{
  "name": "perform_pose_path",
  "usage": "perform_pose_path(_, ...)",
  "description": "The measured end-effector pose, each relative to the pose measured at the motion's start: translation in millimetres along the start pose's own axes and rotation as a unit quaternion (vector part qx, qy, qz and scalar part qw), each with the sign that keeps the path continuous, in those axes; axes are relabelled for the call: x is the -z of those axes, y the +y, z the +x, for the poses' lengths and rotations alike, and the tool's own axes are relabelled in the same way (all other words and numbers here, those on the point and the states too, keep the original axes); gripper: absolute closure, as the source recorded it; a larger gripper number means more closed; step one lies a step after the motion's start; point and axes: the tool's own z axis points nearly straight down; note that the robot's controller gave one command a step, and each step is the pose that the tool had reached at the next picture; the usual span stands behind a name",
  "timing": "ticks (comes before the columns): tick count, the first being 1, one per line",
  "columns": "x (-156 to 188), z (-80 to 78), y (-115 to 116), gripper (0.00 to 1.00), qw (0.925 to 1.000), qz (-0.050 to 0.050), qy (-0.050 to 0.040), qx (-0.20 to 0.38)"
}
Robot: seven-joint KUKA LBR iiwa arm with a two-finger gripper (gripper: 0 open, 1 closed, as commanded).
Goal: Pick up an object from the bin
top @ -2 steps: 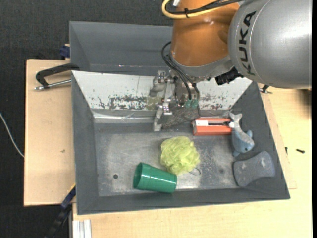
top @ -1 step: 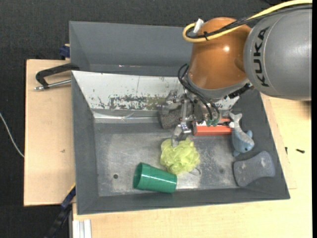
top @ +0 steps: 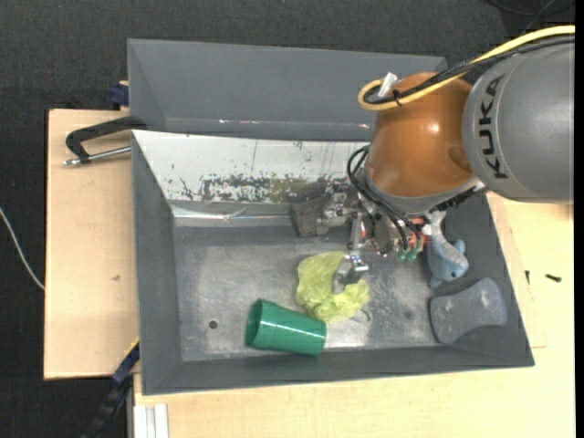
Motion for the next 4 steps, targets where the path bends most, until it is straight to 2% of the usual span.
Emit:
perform_pose_path(1,-14,1.8,-20,0.00,0.9871,0.000,-0.0005,0.160)
perform_pose_path(2,-68,-18.6,-19,0.00,0.9923,0.001,-0.0003,0.124)
perform_pose_path(3,-84,1.0,-36,1.00,0.8898,0.001,-0.0052,0.456)
perform_pose_path(4,-85,4.0,-39,1.00,0.8669,0.002,-0.0052,0.499)
